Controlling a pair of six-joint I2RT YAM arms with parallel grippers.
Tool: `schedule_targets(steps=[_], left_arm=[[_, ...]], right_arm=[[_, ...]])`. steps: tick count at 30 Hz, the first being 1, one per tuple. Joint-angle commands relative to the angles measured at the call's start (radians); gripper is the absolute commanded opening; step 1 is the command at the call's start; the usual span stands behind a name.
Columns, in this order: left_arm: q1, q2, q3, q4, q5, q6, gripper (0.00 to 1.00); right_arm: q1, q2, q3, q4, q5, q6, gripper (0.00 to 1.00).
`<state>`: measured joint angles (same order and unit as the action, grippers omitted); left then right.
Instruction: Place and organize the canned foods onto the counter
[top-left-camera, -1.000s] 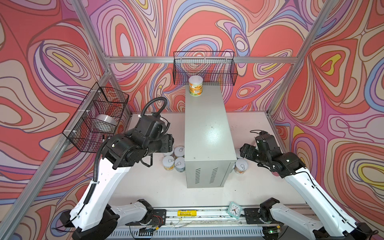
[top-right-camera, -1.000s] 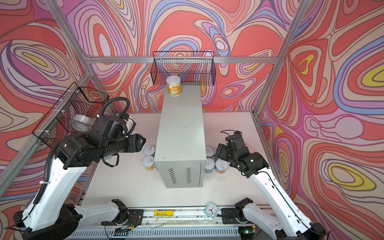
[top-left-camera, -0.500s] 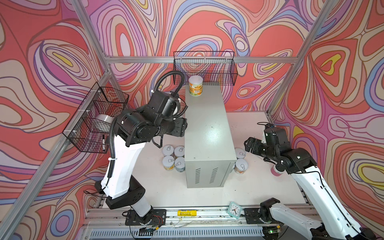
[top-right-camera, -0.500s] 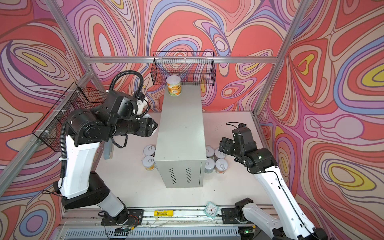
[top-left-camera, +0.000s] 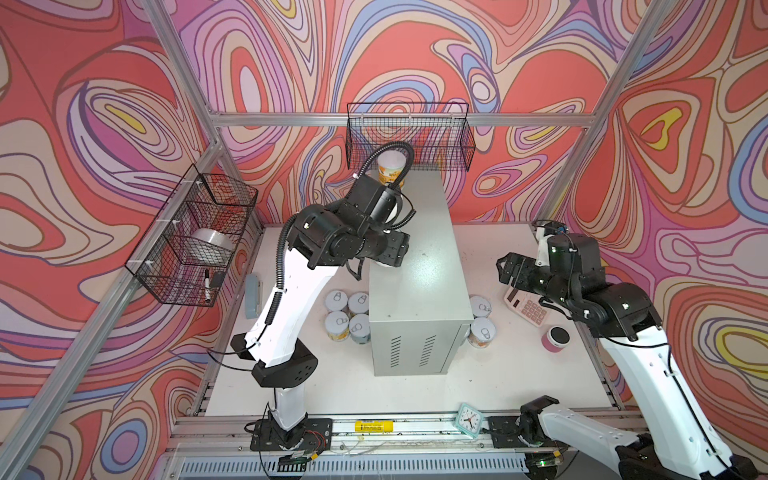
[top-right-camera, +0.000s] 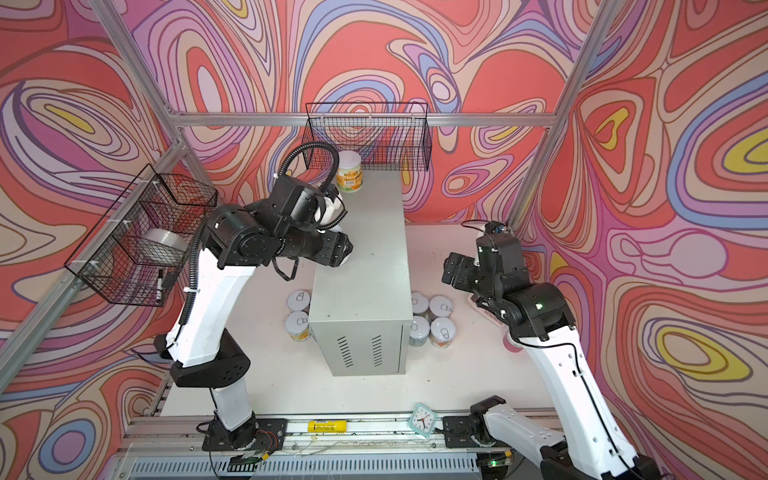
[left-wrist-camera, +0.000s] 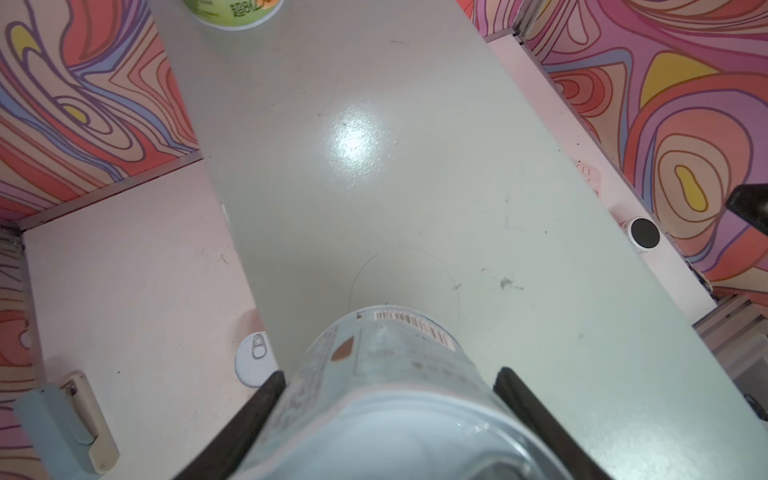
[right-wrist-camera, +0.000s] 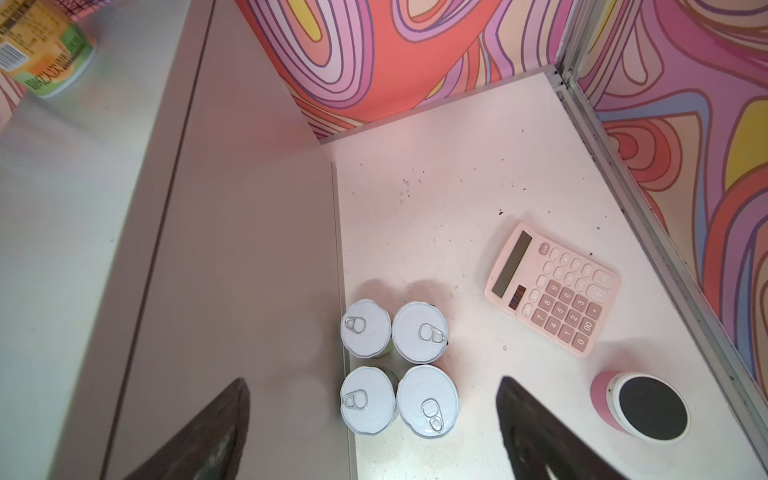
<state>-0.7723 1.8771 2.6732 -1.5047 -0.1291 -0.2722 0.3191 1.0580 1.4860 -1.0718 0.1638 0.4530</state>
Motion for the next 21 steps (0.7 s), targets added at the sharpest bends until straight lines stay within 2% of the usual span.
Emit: schedule_targets(steps=[1,9,12,13,14,17,21], left_arm=[[-0.016,0.029,0.038,0.108,0.046,0.021,0.00],[-0.022,0.080,0.051,0.141,0.053,0.004,0.00],[-0.025,0.086,0.031,0.159,0.052,0.007,0.36],[-0.027,0.085,0.020,0.170,0.053,0.007,0.54],[-0.028,0.087,0.011,0.178,0.057,0.008,0.79],[-0.029,0.099,0.008,0.191,0.054,0.010,1.00],[-0.029,0.098,0.008,0.228,0.050,0.026,1.00]], right_arm=[[-0.006,0.007,0.018,-0.018,-0.015,-0.014,0.95],[-0.006,0.010,0.029,0.014,-0.083,-0.012,0.95],[-0.005,0.017,0.025,0.032,-0.120,-0.016,0.95],[-0.006,0.017,0.018,0.042,-0.134,-0.013,0.95],[-0.005,0.017,0.014,0.051,-0.144,-0.010,0.95],[-0.004,0.023,0.008,0.073,-0.183,-0.001,0.95],[-0.005,0.035,0.018,0.089,-0.214,0.000,0.95]])
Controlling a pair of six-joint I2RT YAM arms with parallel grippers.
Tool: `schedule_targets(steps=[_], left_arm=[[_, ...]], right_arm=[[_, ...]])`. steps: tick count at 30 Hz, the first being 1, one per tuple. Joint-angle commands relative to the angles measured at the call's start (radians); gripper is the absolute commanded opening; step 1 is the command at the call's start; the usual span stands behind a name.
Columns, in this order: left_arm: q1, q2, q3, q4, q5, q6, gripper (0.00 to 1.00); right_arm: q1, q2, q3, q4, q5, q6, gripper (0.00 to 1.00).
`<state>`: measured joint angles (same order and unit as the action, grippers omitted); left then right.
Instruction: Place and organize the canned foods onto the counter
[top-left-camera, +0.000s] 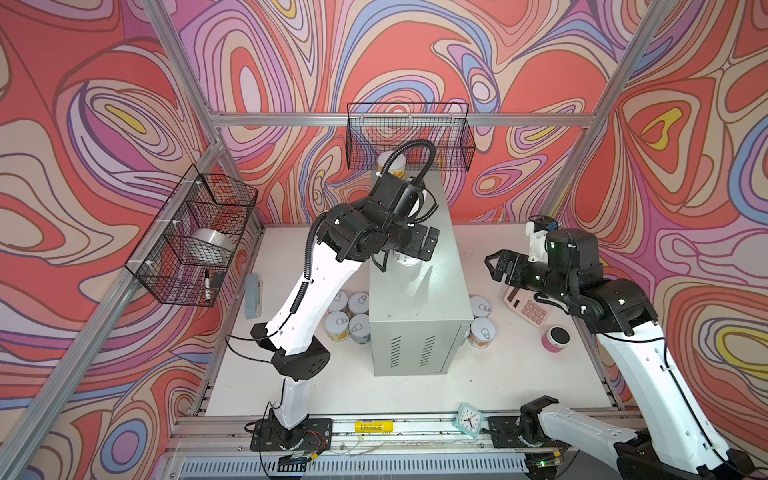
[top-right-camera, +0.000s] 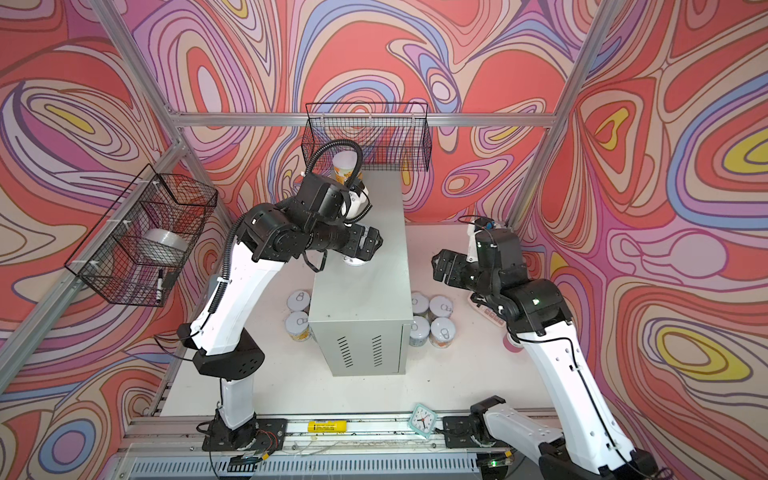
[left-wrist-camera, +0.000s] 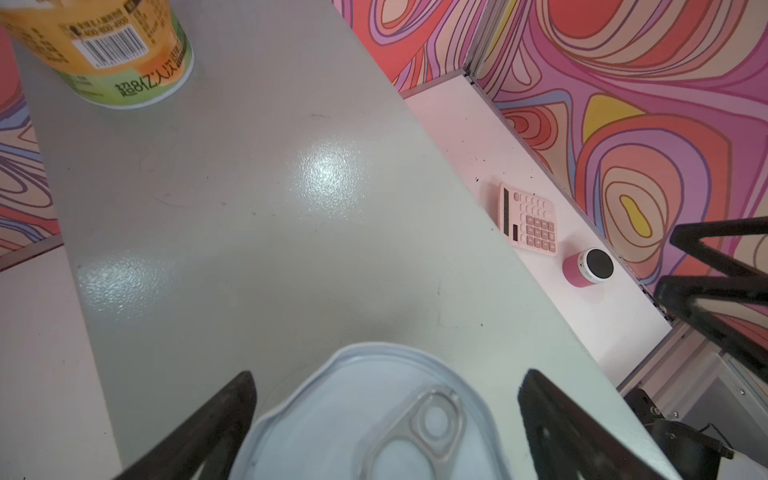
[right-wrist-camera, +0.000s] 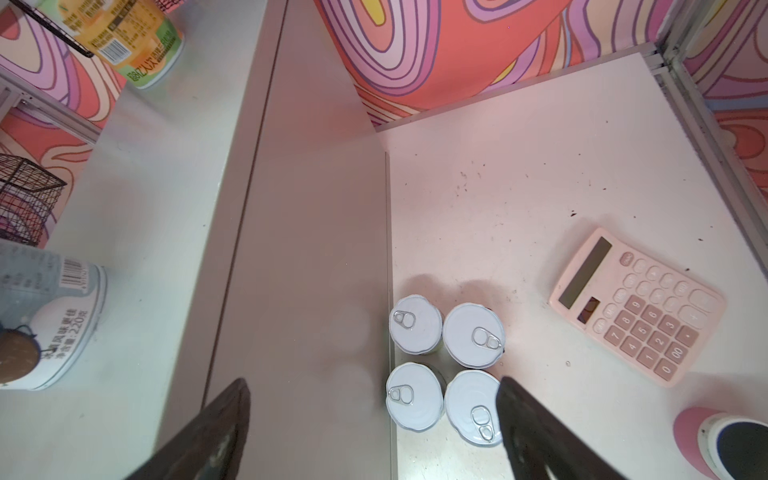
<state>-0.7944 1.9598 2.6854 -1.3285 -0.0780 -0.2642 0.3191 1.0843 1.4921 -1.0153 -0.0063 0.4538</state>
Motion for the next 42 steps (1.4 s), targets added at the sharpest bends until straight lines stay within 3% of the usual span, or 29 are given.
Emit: schedule_targets(steps=[1,10,14,17,21,25,30,38,42], left_arm=[[-0.007,0.011,-0.003,0.064,-0.007,0.026,1.00],[-0.001,-0.094,-0.004,0.191,-0.089,0.086,1.00],[0.084,-0.142,-0.031,0.181,-0.064,0.031,1.00],[0.174,-0.248,-0.199,0.214,0.022,-0.020,1.00],[0.221,-0.453,-0.509,0.304,-0.030,-0.033,1.00],[0.290,-0.600,-0.729,0.315,-0.035,-0.064,1.00],[0.391,-0.727,-0.955,0.366,0.040,-0.113,1.00],[0.429,-0.764,-1.116,0.451,0.136,-0.154,0.97],[0.429,-0.754,-1.140,0.479,0.160,-0.155,0.96]], right_arm=[[-0.005,0.011,0.018,0.039,-0.059,-0.005,0.95],[0.026,0.032,0.114,0.075,-0.156,-0.062,0.90],[0.086,0.055,0.158,0.089,-0.144,-0.097,0.90],[0.213,0.096,0.202,0.091,-0.043,-0.132,0.89],[0.371,0.160,0.250,0.110,0.070,-0.168,0.90],[0.443,0.219,0.271,0.150,0.105,-0.195,0.93],[0.498,0.303,0.315,0.183,0.116,-0.222,0.93],[0.498,0.401,0.371,0.209,0.140,-0.226,0.87],[0.498,0.445,0.410,0.197,0.177,-0.226,0.74]])
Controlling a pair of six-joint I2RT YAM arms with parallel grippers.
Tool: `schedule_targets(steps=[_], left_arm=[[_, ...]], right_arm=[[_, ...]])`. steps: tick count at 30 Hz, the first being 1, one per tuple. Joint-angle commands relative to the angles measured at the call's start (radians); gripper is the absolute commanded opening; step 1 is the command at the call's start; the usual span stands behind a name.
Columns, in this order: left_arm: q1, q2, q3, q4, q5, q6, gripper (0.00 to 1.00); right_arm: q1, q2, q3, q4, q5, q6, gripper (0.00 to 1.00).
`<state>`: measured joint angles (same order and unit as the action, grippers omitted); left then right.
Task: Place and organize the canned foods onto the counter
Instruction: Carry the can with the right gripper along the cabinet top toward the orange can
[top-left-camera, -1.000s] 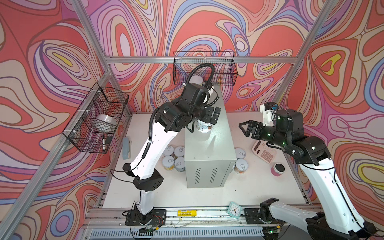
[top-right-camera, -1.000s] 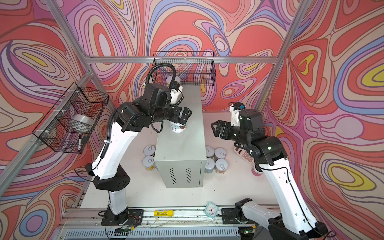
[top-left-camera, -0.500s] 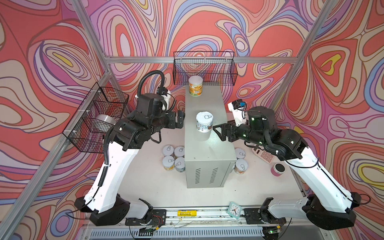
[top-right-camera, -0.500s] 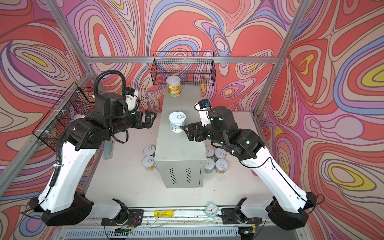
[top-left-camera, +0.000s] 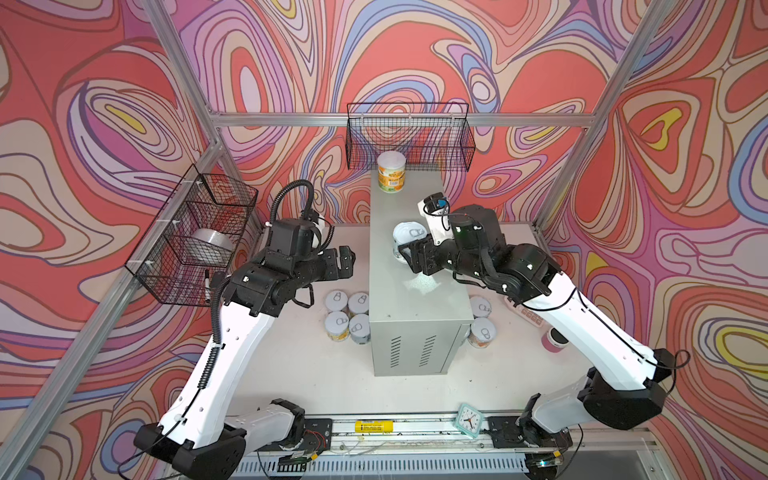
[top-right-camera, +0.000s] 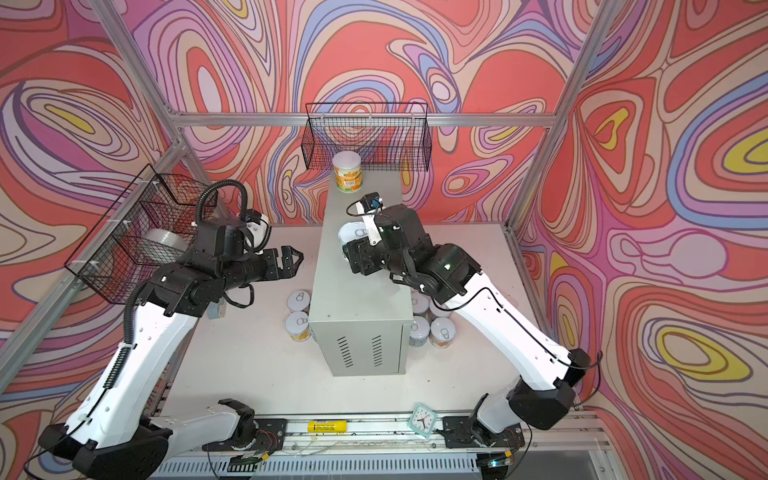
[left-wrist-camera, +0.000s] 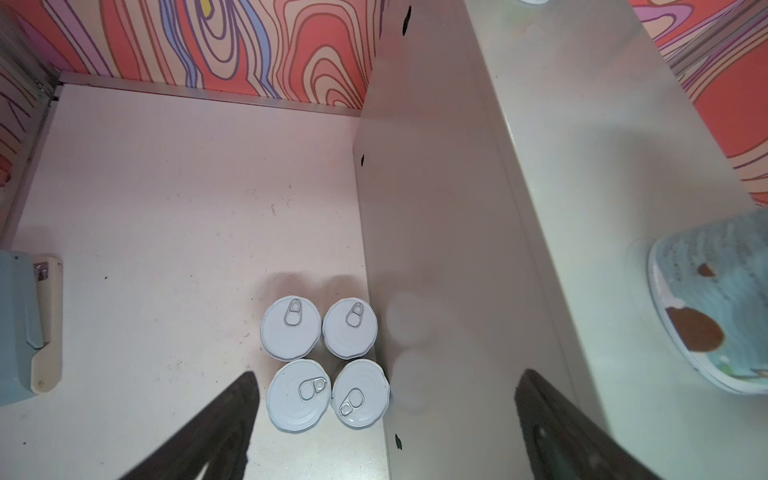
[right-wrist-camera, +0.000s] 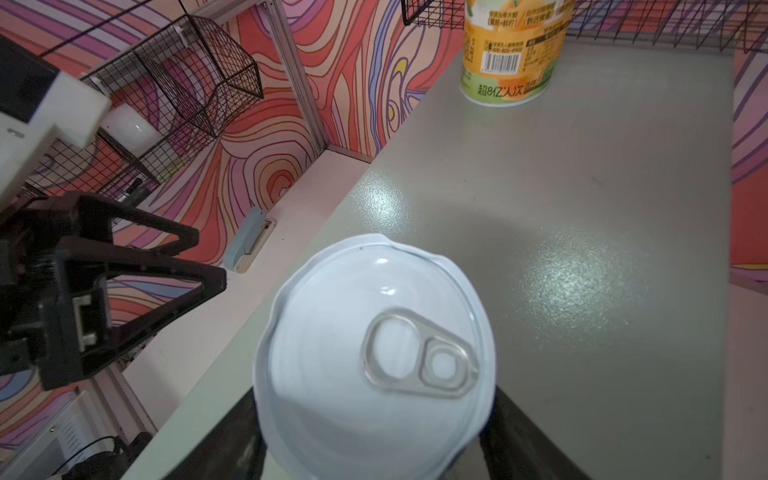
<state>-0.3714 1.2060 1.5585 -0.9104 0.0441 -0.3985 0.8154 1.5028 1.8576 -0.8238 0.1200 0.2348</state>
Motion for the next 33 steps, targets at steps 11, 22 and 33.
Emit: schedule_targets(steps=[11,22,33], left_arm=[[0.008,0.039,-0.047,0.116,0.058,-0.006,0.96],[0.033,0.074,-0.049,0.142,0.082,0.010,0.96],[0.057,0.084,-0.062,0.155,0.103,0.012,0.96]], right_arm=[[0.001,0.167,0.179,-0.040,0.215,-0.041,0.66],[-0.081,0.263,0.324,-0.064,0.269,-0.014,0.68],[-0.207,0.358,0.359,-0.001,0.190,-0.007,0.68]])
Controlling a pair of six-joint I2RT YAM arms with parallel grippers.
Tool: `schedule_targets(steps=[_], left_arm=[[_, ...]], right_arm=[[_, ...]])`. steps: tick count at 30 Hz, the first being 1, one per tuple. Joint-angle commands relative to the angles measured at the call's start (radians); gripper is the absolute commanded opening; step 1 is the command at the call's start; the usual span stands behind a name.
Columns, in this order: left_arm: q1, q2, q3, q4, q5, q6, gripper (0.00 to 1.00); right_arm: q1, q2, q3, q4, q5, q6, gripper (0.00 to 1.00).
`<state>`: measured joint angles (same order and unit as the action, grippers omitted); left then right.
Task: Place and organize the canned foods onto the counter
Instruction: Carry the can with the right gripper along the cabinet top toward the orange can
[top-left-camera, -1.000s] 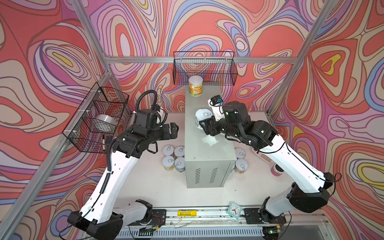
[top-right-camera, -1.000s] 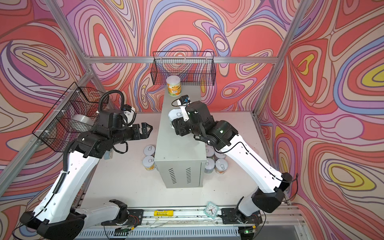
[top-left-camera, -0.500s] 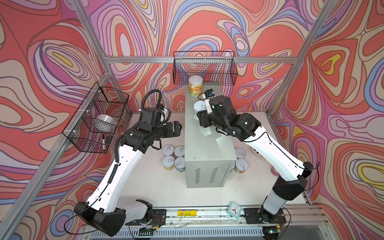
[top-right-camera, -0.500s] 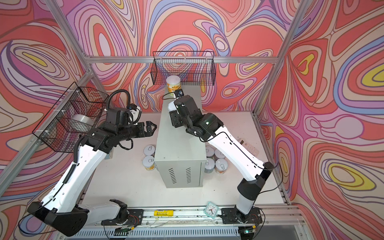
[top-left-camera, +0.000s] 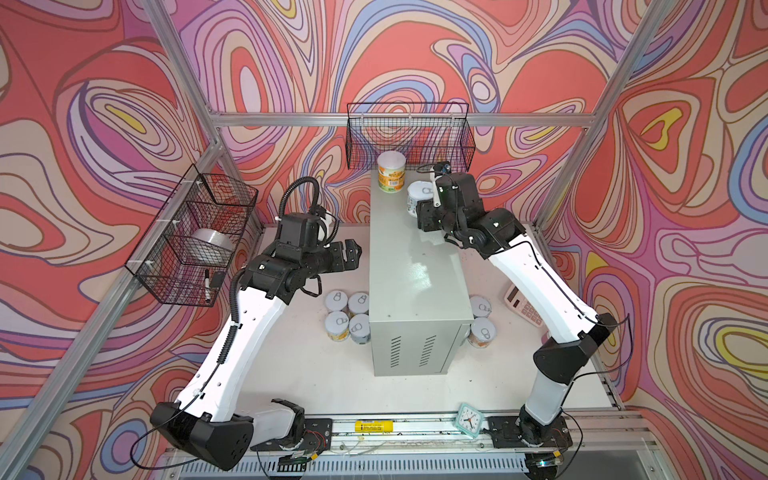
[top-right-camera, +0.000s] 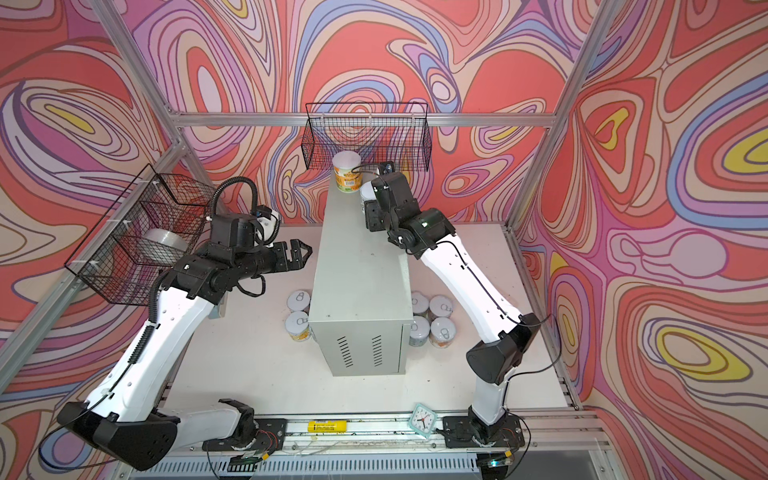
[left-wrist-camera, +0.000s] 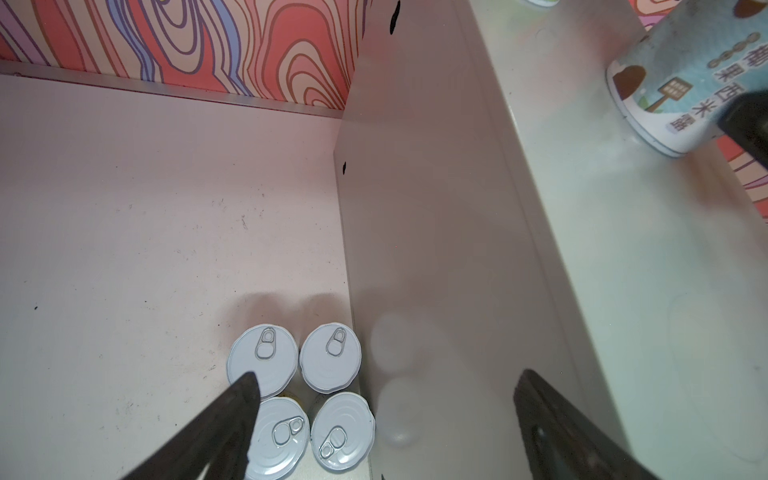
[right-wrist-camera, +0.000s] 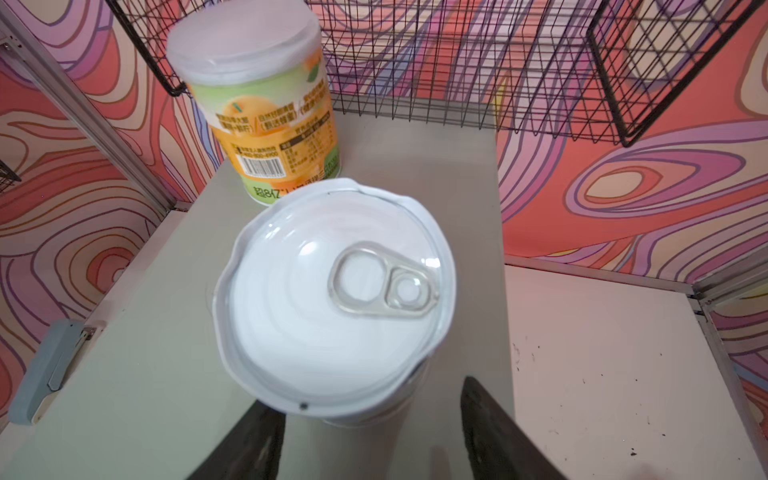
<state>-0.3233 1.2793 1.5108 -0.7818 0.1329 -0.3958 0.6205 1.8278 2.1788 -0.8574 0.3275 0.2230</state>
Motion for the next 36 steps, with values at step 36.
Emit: schedule_targets(steps=[36], left_arm=[[0.015,0.068,-0.030,0.063,0.031,0.012,0.92]], right_arm=[[-0.163,0.307,0.360,0.139,-0.176,0.040,0.61]])
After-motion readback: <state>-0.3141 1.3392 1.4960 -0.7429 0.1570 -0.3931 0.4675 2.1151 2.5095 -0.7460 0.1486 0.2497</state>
